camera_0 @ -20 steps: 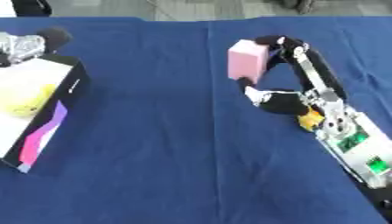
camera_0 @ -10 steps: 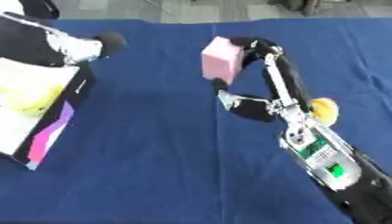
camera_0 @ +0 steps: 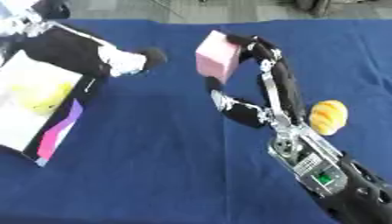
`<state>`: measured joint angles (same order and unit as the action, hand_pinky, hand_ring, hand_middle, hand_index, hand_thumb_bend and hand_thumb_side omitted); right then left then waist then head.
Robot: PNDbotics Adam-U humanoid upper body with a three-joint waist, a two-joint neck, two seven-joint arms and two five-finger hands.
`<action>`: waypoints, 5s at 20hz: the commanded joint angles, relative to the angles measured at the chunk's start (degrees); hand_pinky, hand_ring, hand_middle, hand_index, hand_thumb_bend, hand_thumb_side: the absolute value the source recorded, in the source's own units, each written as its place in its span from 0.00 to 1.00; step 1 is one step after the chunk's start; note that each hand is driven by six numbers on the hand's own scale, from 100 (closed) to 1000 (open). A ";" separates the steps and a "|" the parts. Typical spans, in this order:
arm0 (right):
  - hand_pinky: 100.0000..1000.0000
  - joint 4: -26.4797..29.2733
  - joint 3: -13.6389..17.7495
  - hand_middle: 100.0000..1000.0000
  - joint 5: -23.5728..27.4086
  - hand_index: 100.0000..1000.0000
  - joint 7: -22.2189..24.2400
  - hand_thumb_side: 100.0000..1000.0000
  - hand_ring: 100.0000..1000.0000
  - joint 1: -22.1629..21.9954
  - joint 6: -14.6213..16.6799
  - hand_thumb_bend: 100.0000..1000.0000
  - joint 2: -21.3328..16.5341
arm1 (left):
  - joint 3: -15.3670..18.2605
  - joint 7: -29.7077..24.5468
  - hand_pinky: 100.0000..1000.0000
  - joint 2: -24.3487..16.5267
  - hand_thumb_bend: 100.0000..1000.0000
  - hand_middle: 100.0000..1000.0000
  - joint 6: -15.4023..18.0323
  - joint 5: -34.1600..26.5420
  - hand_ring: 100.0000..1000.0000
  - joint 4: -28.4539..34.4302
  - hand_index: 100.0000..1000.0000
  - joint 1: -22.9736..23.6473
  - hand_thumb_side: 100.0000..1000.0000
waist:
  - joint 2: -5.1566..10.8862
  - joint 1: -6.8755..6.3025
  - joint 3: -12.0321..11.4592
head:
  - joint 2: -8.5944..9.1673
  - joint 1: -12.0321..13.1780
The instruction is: Pick up the objects with one hand, pass them to the other hand, and then place them into the box on the other side of the table.
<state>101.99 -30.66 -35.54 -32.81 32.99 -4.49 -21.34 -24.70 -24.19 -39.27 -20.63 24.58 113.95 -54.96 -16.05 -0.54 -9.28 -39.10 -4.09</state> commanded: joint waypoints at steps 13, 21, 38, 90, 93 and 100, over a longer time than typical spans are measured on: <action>0.76 12.58 0.03 0.46 -7.44 0.62 -0.98 0.00 0.55 -5.33 7.42 0.00 -7.94 | -2.10 -15.85 0.86 1.46 0.48 0.79 -3.12 7.94 0.81 0.64 0.87 -3.95 0.29 | 1.04 -0.32 -0.34 | 0.79 1.60; 0.76 12.60 -1.17 0.46 -7.52 0.62 -0.57 0.00 0.55 -3.70 9.14 0.00 -7.29 | -3.65 -20.83 0.86 3.08 0.48 0.79 -5.04 8.53 0.81 0.64 0.88 -4.95 0.30 | 0.78 -0.52 -0.15 | 0.99 1.60; 0.75 12.60 -2.50 0.46 -6.16 0.61 0.06 0.00 0.55 -0.07 12.10 0.00 -5.41 | -4.72 -10.75 0.83 6.19 0.59 0.75 -10.38 6.03 0.77 0.64 0.85 -6.30 0.25 | 0.55 -0.61 -0.14 | 0.49 0.88; 0.75 12.60 -3.00 0.48 -10.18 0.62 1.57 0.00 0.57 -1.17 16.30 0.00 -6.81 | -6.40 -9.26 0.65 5.94 0.19 0.41 -10.42 -0.83 0.50 0.01 0.44 -6.08 0.00 | 0.55 -0.53 -0.14 | 0.88 2.88; 0.75 12.60 -3.04 0.48 -10.26 0.62 1.75 0.00 0.57 -1.33 16.48 0.00 -6.92 | -5.69 -8.70 0.64 5.89 0.21 0.38 -11.11 -1.35 0.47 0.56 0.42 -6.17 0.00 | 0.57 -0.56 -0.14 | 1.11 3.05; 0.78 12.60 -3.30 0.54 -11.11 0.68 4.48 0.00 0.63 -1.93 17.84 0.40 -7.19 | -5.51 -4.92 0.55 5.96 0.33 0.23 -13.04 -3.00 0.33 0.64 0.26 -5.93 0.00 | 0.57 -0.48 -0.13 | 1.12 3.20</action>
<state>113.76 -32.88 -45.84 -29.64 31.19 12.63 -27.53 -32.44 -30.31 -32.33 -32.87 21.69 113.72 -59.56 -16.65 -1.00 -9.39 -38.60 -1.07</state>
